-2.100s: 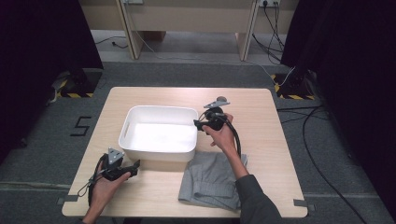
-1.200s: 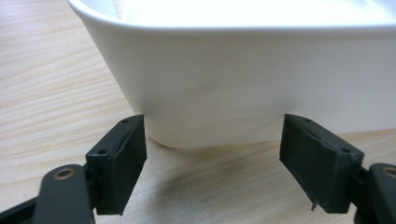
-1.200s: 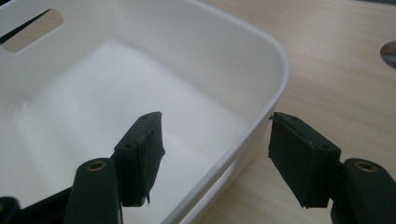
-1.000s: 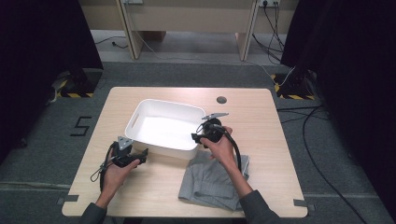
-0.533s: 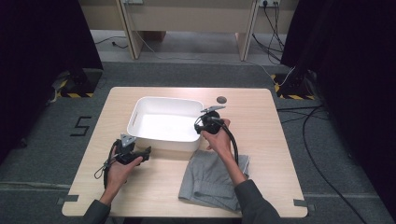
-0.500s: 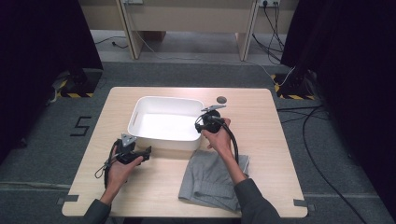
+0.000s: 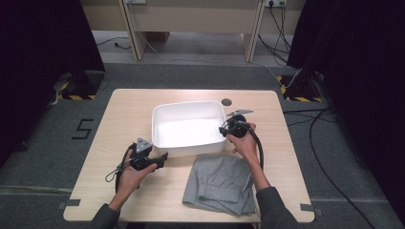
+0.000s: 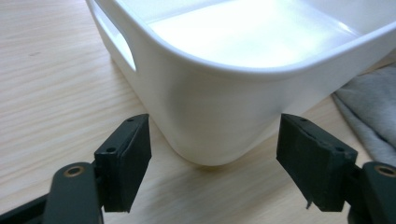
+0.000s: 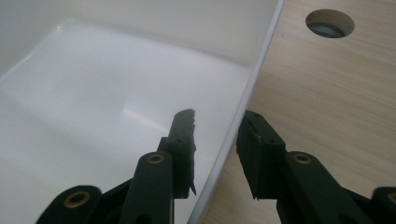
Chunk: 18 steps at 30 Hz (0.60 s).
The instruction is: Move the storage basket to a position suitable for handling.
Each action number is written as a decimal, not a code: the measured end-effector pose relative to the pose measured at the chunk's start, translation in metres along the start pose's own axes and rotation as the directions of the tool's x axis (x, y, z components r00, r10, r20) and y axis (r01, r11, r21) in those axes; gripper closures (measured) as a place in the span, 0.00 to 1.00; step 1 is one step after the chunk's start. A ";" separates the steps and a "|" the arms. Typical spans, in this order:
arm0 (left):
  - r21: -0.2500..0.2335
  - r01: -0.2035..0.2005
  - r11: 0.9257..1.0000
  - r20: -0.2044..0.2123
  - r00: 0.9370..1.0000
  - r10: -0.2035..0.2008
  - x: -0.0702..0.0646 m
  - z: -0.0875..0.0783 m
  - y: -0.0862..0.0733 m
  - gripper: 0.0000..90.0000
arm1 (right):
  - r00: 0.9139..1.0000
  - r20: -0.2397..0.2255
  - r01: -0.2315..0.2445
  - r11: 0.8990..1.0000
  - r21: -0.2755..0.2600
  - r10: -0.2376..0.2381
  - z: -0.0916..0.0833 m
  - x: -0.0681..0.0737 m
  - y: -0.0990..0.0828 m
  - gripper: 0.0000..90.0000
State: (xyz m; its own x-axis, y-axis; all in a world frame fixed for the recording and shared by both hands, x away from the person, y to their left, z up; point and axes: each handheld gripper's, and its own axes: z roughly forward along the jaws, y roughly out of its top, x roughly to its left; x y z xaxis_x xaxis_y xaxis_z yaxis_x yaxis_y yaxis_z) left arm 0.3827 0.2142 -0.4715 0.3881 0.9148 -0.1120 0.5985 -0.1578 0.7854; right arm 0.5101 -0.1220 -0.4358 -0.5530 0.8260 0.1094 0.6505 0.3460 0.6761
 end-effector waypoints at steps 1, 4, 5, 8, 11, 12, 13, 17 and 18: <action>0.002 -0.009 1.000 0.005 1.000 0.009 -0.003 0.001 0.001 0.29 | 1.000 0.000 0.000 1.000 0.000 0.000 0.000 0.000 0.000 0.75; 0.001 -0.031 1.000 0.013 0.999 0.031 -0.010 0.002 0.002 0.31 | 1.000 0.002 0.021 1.000 -0.001 -0.021 -0.008 -0.004 -0.005 0.76; 0.001 -0.033 0.999 0.011 0.999 0.033 -0.011 0.002 0.002 0.31 | 1.000 0.000 0.020 1.000 -0.001 -0.020 -0.010 -0.004 -0.006 0.76; -0.004 -0.029 1.000 0.006 1.000 0.029 -0.011 0.003 0.005 0.32 | 1.000 0.005 0.022 1.000 0.002 -0.022 -0.020 -0.004 -0.014 0.73; -0.012 -0.012 1.000 0.003 1.000 0.012 -0.009 0.007 0.010 0.34 | 1.000 0.007 0.013 1.000 -0.005 -0.013 -0.024 -0.006 -0.016 0.71; -0.013 -0.002 1.000 0.010 1.000 0.002 -0.009 0.008 0.011 0.35 | 1.000 0.009 0.005 1.000 -0.008 -0.005 -0.025 -0.006 -0.017 0.70; -0.014 0.006 1.000 0.020 1.000 -0.006 -0.009 0.011 0.012 0.35 | 1.000 0.013 0.010 1.000 -0.008 -0.010 -0.026 -0.007 -0.018 0.69; -0.006 0.001 1.000 0.027 1.000 -0.001 -0.014 0.016 0.012 0.36 | 1.000 0.020 -0.002 1.000 -0.011 0.003 -0.029 -0.013 -0.020 0.69; -0.006 0.001 1.000 0.027 1.000 -0.001 -0.014 0.016 0.012 0.36 | 1.000 0.020 -0.002 1.000 -0.011 0.003 -0.029 -0.013 -0.020 0.69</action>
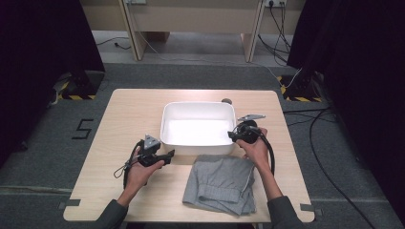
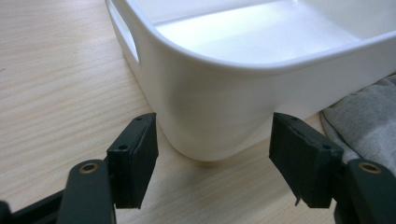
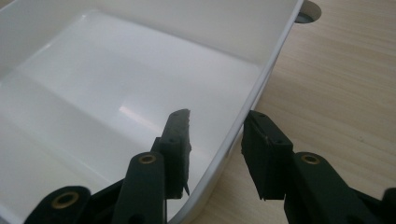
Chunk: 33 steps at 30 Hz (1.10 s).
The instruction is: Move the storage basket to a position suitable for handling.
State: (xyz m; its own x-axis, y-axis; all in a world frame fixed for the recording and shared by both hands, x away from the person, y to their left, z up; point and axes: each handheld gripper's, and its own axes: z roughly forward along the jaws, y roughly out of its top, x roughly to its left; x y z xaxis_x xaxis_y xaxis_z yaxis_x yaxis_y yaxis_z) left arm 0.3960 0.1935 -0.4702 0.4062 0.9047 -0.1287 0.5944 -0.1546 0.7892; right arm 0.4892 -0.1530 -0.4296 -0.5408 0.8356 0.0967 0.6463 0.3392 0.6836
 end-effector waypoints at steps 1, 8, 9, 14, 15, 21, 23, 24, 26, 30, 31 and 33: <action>0.001 -0.002 1.000 0.002 1.000 0.002 -0.001 0.001 0.000 0.36 | 1.000 0.008 0.002 1.000 -0.001 -0.002 -0.002 -0.003 -0.001 0.70; 0.006 0.000 1.000 -0.002 1.000 0.000 0.003 0.000 -0.001 0.34 | 0.999 0.010 -0.043 0.997 -0.057 0.044 -0.011 -0.008 -0.008 0.57; 0.004 0.003 1.000 -0.004 1.000 -0.003 0.003 -0.001 -0.001 0.34 | 0.998 0.000 -0.064 0.994 -0.086 0.065 -0.015 -0.008 -0.010 0.53; 0.014 0.000 1.000 0.015 1.000 -0.001 0.002 -0.010 -0.004 0.31 | 0.996 -0.048 -0.080 0.976 -0.202 0.071 -0.048 -0.007 -0.015 0.44; 0.017 -0.005 1.000 0.023 1.000 0.004 0.001 -0.012 -0.006 0.30 | 0.997 -0.051 -0.074 0.975 -0.209 0.064 -0.054 -0.005 -0.017 0.43; 0.037 -0.026 0.999 0.055 0.998 0.024 -0.005 -0.028 -0.019 0.28 | 0.999 -0.036 -0.026 0.968 -0.251 0.018 -0.081 0.004 -0.037 0.41; 0.037 -0.021 0.999 0.064 0.998 0.018 -0.006 -0.034 -0.024 0.28 | 0.998 -0.046 -0.046 0.965 -0.257 0.036 -0.086 0.005 -0.047 0.40; 0.040 -0.021 0.999 0.072 0.997 0.018 -0.007 -0.037 -0.027 0.28 | 0.997 -0.050 -0.062 0.962 -0.266 0.050 -0.087 0.004 -0.053 0.40; 0.040 -0.027 0.999 0.083 0.996 0.023 -0.009 -0.042 -0.032 0.27 | 0.997 -0.048 -0.073 0.962 -0.263 0.063 -0.089 0.004 -0.062 0.40; 0.039 -0.025 0.999 0.094 0.995 0.021 -0.011 -0.050 -0.041 0.26 | 0.996 -0.055 -0.083 0.969 -0.234 0.072 -0.091 0.001 -0.076 0.40; 0.038 -0.024 0.999 0.098 0.995 0.020 -0.012 -0.052 -0.044 0.26 | 0.996 -0.060 -0.079 0.970 -0.229 0.067 -0.091 0.000 -0.078 0.39; 0.037 -0.017 0.999 0.113 0.994 0.012 -0.013 -0.055 -0.049 0.25 | 0.995 -0.063 -0.088 0.972 -0.216 0.076 -0.091 -0.001 -0.084 0.39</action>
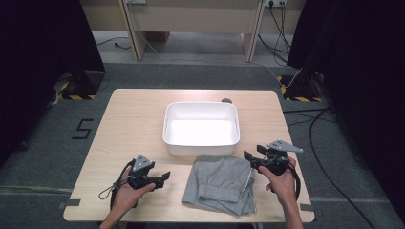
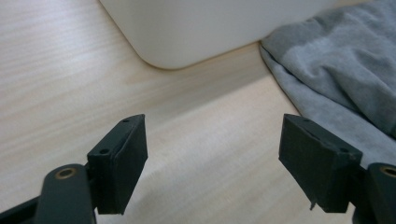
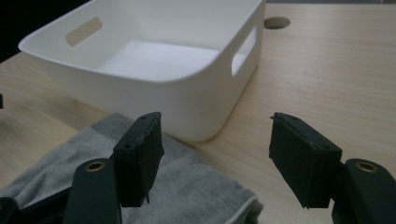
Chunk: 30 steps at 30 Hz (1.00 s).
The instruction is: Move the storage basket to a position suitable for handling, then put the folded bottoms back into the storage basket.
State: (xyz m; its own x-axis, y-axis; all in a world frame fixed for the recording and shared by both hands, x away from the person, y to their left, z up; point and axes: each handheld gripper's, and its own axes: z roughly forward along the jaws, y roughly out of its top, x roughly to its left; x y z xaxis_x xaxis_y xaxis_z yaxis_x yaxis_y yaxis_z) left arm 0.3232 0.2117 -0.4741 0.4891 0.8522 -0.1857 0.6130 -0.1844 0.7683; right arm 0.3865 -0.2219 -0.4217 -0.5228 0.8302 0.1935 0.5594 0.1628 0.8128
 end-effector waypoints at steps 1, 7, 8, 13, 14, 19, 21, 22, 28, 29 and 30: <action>0.000 0.005 1.000 0.006 1.000 -0.005 0.000 -0.001 -0.003 0.25 | 1.000 0.006 -0.001 1.000 0.008 0.001 0.000 0.000 -0.002 0.39; 0.018 0.019 1.000 0.022 1.000 -0.020 -0.001 -0.010 -0.018 0.22 | 1.000 0.005 -0.001 1.000 0.031 0.001 -0.001 -0.001 -0.012 0.37; 0.021 0.019 1.000 0.025 0.999 -0.019 -0.001 -0.012 -0.020 0.20 | 1.000 0.006 -0.004 0.999 0.042 0.003 -0.003 0.001 -0.015 0.36; 0.006 0.026 1.000 0.038 0.999 -0.026 -0.007 -0.024 -0.029 0.20 | 1.000 -0.006 -0.003 0.999 0.039 0.003 -0.005 0.002 -0.023 0.34; 0.000 0.028 1.000 0.044 0.999 -0.028 -0.011 -0.027 -0.032 0.19 | 1.000 -0.011 -0.008 0.999 0.051 0.009 -0.005 0.003 -0.028 0.32; 0.013 0.011 1.000 0.067 0.998 -0.012 -0.023 -0.028 -0.040 0.19 | 1.000 -0.019 -0.020 0.997 0.070 0.021 -0.005 0.002 -0.036 0.29; 0.025 -0.013 1.000 0.066 0.998 0.011 -0.029 -0.026 -0.043 0.19 | 1.000 -0.018 -0.015 0.997 0.078 0.017 -0.004 0.001 -0.039 0.29; 0.030 -0.028 0.999 0.066 0.998 0.026 -0.031 -0.025 -0.045 0.19 | 1.000 -0.011 -0.004 0.996 0.087 0.005 -0.003 0.002 -0.040 0.28; 0.076 -0.109 0.991 0.003 0.994 0.109 -0.039 -0.021 -0.053 0.19 | 1.000 -0.009 -0.002 0.996 0.095 0.003 -0.003 0.003 -0.040 0.28; 0.074 -0.109 0.991 0.012 0.994 0.108 -0.040 -0.022 -0.053 0.19 | 1.000 -0.009 -0.002 0.996 0.095 0.003 -0.003 0.003 -0.040 0.28; 0.071 -0.105 0.992 0.024 0.994 0.104 -0.041 -0.022 -0.052 0.19 | 1.000 -0.011 0.000 0.996 0.092 0.001 -0.003 0.003 -0.040 0.28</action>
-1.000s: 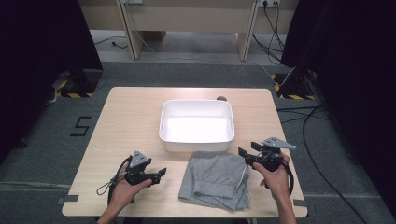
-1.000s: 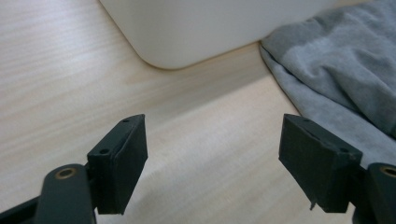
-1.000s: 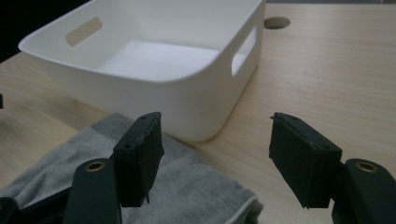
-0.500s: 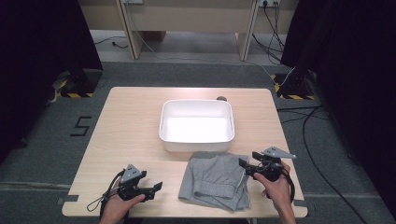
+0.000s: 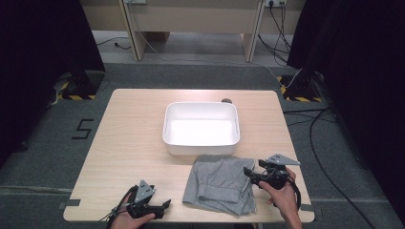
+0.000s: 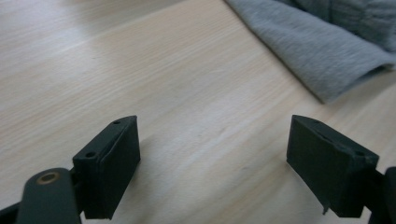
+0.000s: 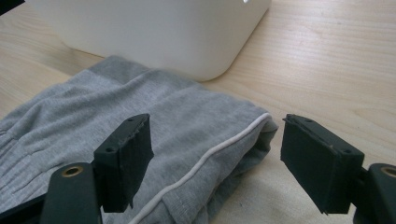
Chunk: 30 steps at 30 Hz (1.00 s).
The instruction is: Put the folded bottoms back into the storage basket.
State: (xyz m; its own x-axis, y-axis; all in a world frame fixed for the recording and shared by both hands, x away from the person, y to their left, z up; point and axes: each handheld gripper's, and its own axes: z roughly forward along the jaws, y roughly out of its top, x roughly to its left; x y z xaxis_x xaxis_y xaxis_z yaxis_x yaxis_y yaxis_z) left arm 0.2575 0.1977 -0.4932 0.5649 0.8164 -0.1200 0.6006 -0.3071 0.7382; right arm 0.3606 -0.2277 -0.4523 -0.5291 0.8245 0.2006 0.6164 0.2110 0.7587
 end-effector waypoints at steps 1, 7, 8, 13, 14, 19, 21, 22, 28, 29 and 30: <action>-0.005 0.000 1.000 0.006 1.000 0.000 -0.001 0.000 0.000 0.19 | 1.000 0.000 0.005 1.000 -0.003 -0.005 0.000 0.000 0.000 0.28; -0.008 0.008 1.000 0.064 0.998 -0.008 -0.012 0.005 0.004 0.19 | 1.000 -0.005 -0.001 1.000 0.001 0.001 0.003 -0.002 0.001 0.28; -0.007 -0.003 1.000 0.076 0.997 0.004 -0.016 0.007 0.005 0.19 | 1.000 -0.004 -0.002 1.000 0.002 0.002 0.004 -0.003 0.000 0.28; -0.011 -0.035 0.999 0.126 0.991 0.036 -0.031 0.020 0.012 0.17 | 1.000 0.004 -0.006 1.000 0.006 0.006 0.005 -0.006 -0.001 0.28; -0.014 -0.043 0.999 0.130 0.991 0.044 -0.034 0.023 0.014 0.17 | 1.000 0.005 -0.008 1.000 0.005 0.008 0.005 -0.007 0.000 0.29; -0.023 -0.057 0.998 0.178 0.982 0.060 -0.047 0.034 0.022 0.20 | 1.000 0.001 -0.010 1.000 0.005 0.010 0.004 -0.006 0.000 0.29; -0.028 -0.086 0.996 0.170 0.981 0.090 -0.053 0.039 0.025 0.22 | 1.000 0.000 -0.005 1.000 0.007 0.005 0.004 -0.005 0.001 0.29; -0.033 -0.098 0.995 0.170 0.980 0.102 -0.055 0.041 0.026 0.23 | 1.000 -0.002 -0.005 1.000 0.009 0.005 0.004 -0.005 0.001 0.29; -0.050 -0.115 0.992 0.199 0.972 0.123 -0.065 0.055 0.037 0.33 | 1.000 0.003 0.002 1.000 0.009 -0.002 0.003 -0.006 0.001 0.29; -0.053 -0.117 0.992 0.204 0.971 0.126 -0.067 0.057 0.038 0.34 | 1.000 0.003 0.003 1.000 0.007 -0.003 0.003 -0.006 0.001 0.29; -0.053 -0.121 0.991 0.205 0.970 0.130 -0.069 0.059 0.039 0.35 | 1.000 0.002 0.004 1.000 0.008 -0.004 0.003 -0.006 0.001 0.29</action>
State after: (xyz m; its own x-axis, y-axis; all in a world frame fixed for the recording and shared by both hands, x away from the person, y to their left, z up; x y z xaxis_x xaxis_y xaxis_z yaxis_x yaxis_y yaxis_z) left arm 0.2757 0.1009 -0.4948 0.7419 0.6518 -0.1570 0.4968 -0.3772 0.7816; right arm 0.3659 -0.2305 -0.4547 -0.5305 0.8248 0.1959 0.6185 0.2186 0.7547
